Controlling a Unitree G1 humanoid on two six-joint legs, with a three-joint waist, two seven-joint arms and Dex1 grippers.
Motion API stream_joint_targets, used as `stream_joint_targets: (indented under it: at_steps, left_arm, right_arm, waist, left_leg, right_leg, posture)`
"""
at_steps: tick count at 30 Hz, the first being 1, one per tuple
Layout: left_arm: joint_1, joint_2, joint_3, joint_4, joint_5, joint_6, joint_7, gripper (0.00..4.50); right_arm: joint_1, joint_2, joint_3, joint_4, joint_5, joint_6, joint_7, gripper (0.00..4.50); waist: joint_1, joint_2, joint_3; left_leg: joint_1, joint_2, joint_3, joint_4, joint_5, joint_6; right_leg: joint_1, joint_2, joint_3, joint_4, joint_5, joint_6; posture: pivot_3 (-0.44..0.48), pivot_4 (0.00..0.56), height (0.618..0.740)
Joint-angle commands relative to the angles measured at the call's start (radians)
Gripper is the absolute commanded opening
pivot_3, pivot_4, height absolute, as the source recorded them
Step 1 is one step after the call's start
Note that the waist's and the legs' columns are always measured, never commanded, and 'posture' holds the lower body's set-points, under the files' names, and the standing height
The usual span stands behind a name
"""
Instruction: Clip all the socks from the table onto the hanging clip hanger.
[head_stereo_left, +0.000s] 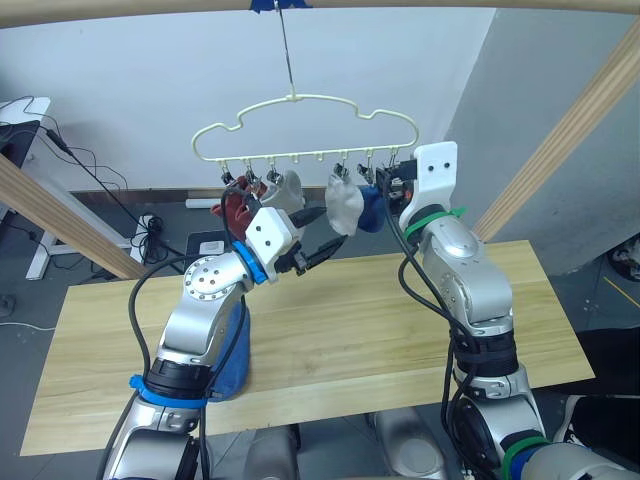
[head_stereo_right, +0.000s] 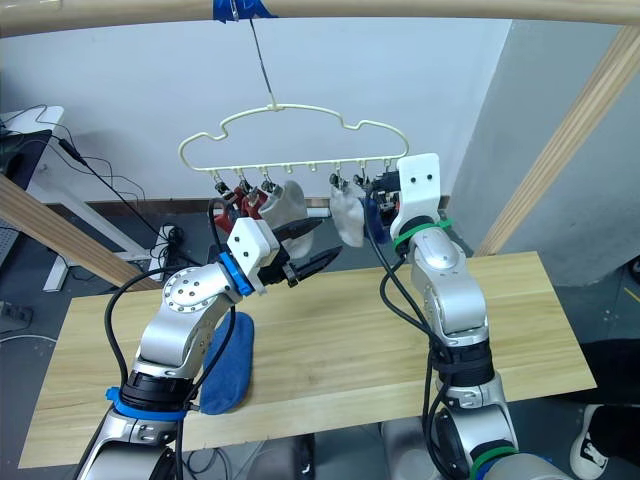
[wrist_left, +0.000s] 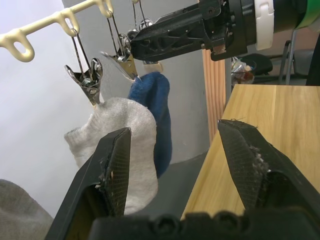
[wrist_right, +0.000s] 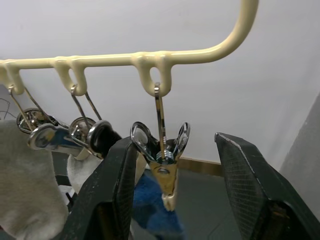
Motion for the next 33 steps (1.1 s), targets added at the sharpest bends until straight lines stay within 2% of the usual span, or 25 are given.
stream_joint_targets:
  at_steps: [1, 11, 15, 33]
  left_arm:
    - [-0.006, 0.004, -0.002, -0.020, 0.001, -0.023, -0.007, 3.04]
    - [-0.002, 0.005, -0.003, -0.021, 0.006, -0.023, -0.006, 3.04]
    - [0.001, 0.006, -0.003, -0.025, 0.007, -0.021, -0.005, 3.04]
    - [0.012, 0.005, -0.007, -0.034, 0.013, -0.017, -0.001, 3.04]
  right_arm:
    - [-0.003, -0.004, 0.022, -0.039, 0.009, -0.006, 0.022, 2.52]
    - [-0.002, -0.008, 0.039, -0.027, 0.002, -0.017, 0.035, 2.52]
    - [-0.006, -0.007, 0.039, -0.023, -0.002, -0.019, 0.031, 1.37]
    - [-0.019, -0.026, 0.056, 0.013, -0.030, -0.072, 0.026, 1.37]
  waist:
    - [0.000, 0.000, 0.000]
    - [0.000, 0.000, 0.000]
    - [0.000, 0.000, -0.001]
    - [0.000, 0.000, -0.001]
  left_leg:
    - [0.000, 0.000, 0.000, 0.000, 0.000, 0.000]
    - [0.000, 0.000, 0.000, 0.000, 0.000, 0.000]
    - [0.000, 0.000, 0.000, 0.000, 0.000, 0.000]
    - [0.000, 0.000, 0.000, 0.000, 0.000, 0.000]
  right_leg:
    - [0.000, 0.000, 0.000, 0.000, 0.000, 0.000]
    - [0.000, 0.000, 0.000, 0.000, 0.000, 0.000]
    - [0.000, 0.000, 0.000, 0.000, 0.000, 0.000]
    - [0.000, 0.000, 0.000, 0.000, 0.000, 0.000]
  posture:
    - [-0.180, 0.207, 0.740]
    - [-0.177, 0.207, 0.740]
    - [-0.176, 0.208, 0.740]
    - [-0.172, 0.209, 0.740]
